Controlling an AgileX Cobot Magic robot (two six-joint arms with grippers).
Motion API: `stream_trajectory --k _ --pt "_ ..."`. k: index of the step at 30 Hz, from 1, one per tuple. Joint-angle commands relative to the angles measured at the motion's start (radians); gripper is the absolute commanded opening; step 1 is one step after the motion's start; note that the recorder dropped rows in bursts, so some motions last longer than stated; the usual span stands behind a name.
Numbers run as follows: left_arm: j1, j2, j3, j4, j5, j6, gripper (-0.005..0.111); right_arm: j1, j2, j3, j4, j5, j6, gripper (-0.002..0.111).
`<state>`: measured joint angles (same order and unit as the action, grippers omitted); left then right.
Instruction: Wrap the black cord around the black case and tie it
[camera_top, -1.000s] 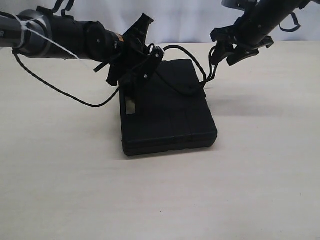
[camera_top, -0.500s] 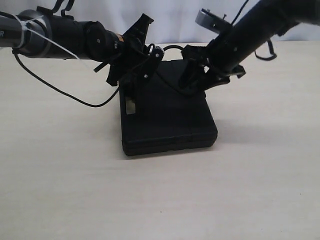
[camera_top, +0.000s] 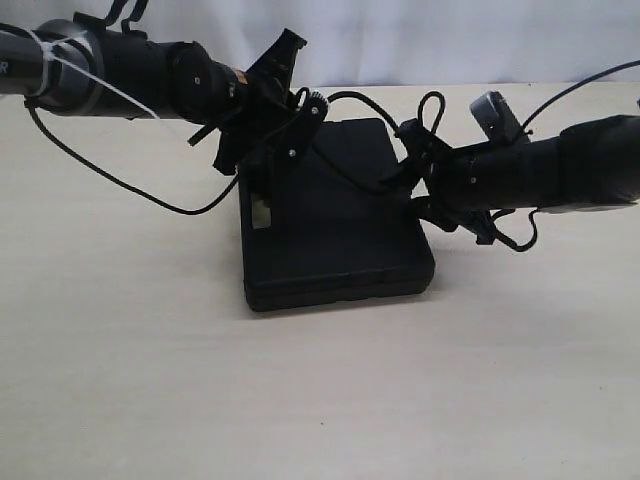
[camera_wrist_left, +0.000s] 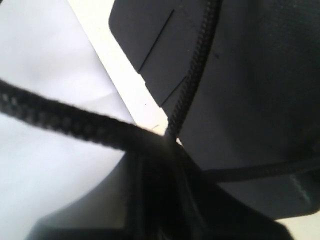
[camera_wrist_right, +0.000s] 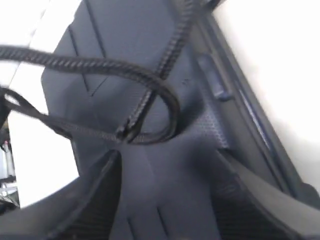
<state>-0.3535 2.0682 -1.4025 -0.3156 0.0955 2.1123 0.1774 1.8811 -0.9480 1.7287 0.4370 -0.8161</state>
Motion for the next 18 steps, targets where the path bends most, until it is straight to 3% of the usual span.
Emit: stream_trajectory --k 1,11,16,18 --pt "-0.001 0.001 -0.006 -0.014 0.04 0.029 0.0 -0.001 0.008 -0.044 0.016 0.024 -0.007 0.052" --pt "-0.001 0.001 -0.006 -0.011 0.032 0.029 0.0 0.025 0.027 -0.083 0.016 0.008 0.046 0.051" --pt "-0.001 0.001 -0.006 -0.011 0.045 0.029 0.0 0.059 0.087 -0.151 0.016 0.004 0.055 0.035" --pt "-0.001 0.001 -0.006 -0.011 0.048 0.029 0.0 0.059 0.093 -0.154 0.016 -0.032 0.071 0.034"
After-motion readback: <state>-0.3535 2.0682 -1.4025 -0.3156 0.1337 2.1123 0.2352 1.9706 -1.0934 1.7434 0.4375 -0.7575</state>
